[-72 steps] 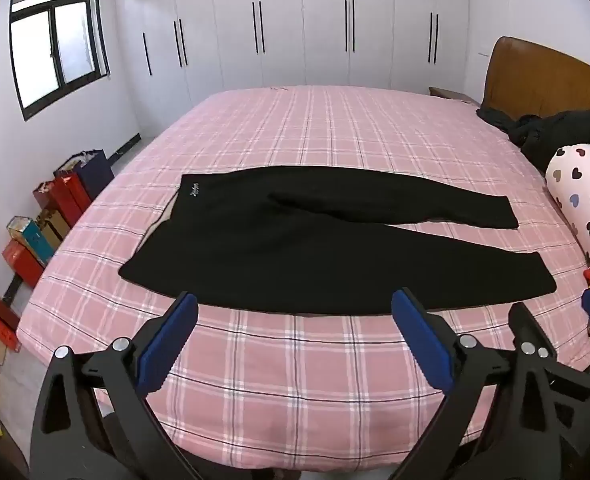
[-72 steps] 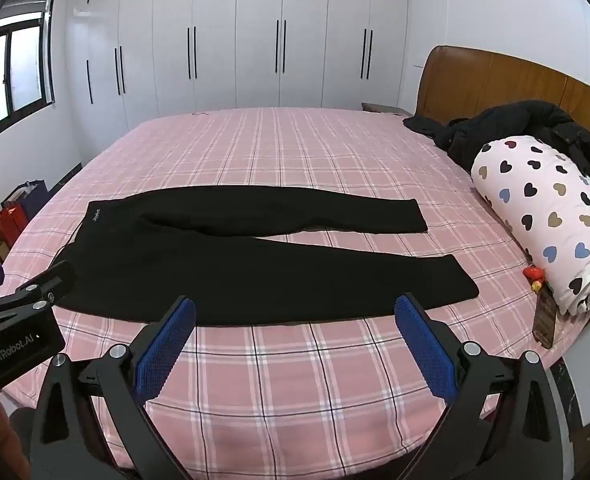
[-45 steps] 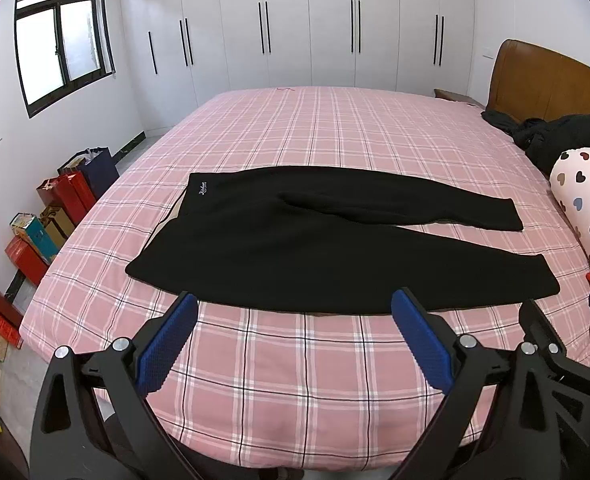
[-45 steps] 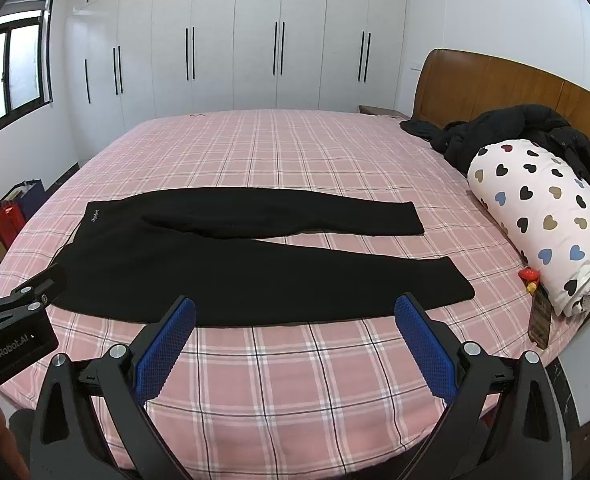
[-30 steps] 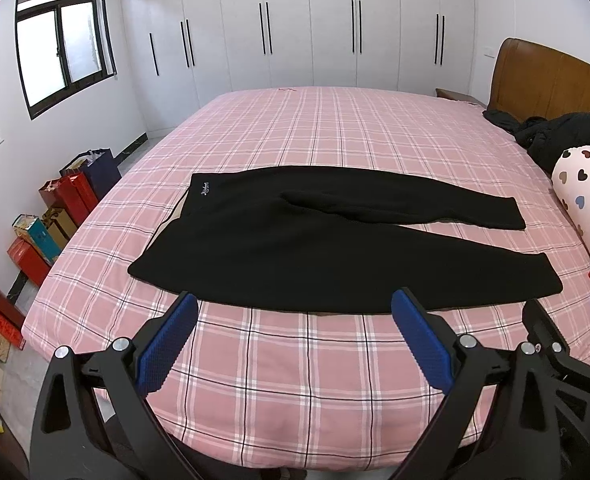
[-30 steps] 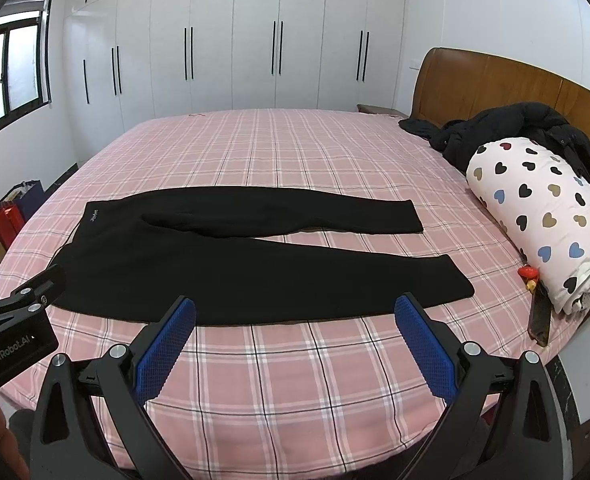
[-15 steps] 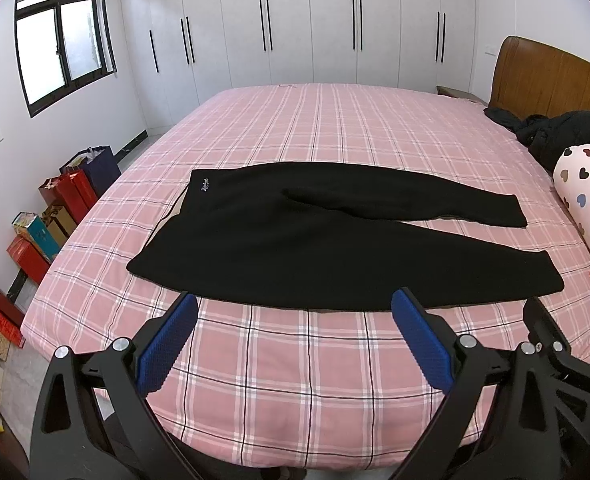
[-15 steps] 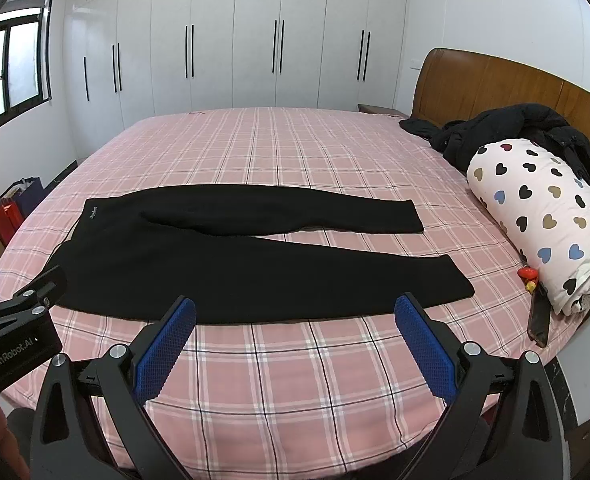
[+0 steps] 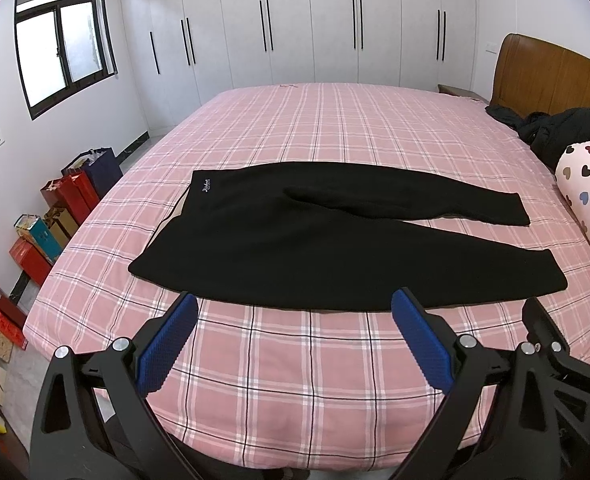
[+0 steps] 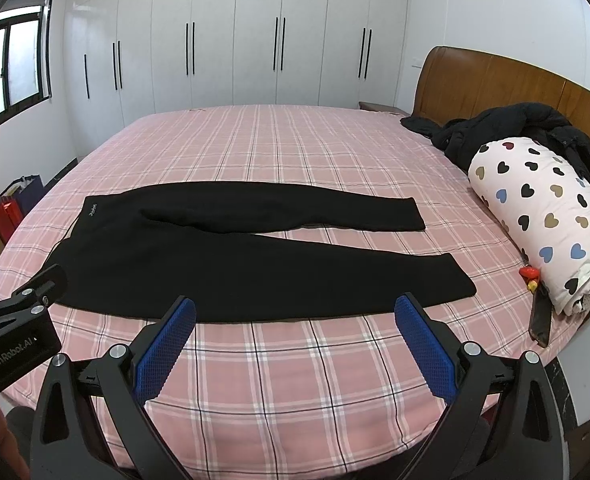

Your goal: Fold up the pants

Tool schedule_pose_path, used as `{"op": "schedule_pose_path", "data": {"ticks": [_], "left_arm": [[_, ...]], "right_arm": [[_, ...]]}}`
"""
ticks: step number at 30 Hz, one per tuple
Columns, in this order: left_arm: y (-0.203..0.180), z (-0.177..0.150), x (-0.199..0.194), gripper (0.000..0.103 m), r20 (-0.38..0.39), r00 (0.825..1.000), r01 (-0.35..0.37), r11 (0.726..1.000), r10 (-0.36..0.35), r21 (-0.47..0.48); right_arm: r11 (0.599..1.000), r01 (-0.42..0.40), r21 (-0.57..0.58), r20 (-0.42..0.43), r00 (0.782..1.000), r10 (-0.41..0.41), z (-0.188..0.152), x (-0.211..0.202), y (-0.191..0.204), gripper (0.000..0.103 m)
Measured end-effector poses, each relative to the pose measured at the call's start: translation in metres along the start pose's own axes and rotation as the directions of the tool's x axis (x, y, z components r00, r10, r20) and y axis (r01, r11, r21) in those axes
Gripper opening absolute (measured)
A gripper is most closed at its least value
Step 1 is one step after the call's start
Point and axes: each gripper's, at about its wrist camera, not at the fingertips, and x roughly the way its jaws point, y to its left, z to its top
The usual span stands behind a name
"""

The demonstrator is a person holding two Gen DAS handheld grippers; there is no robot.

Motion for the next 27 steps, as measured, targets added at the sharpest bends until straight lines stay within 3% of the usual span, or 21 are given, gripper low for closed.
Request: {"op": "schedule_pose_path", "data": {"ticks": [27], "left_arm": [[-0.004,-0.001,0.012,0.095,-0.024,1.0,-0.01,1.0,0.01,0.014]], "right_arm": [[1.0,-0.002,-0.002,-0.026,1.0,0.002,-0.005,0.014,0.002,0.098]]}}
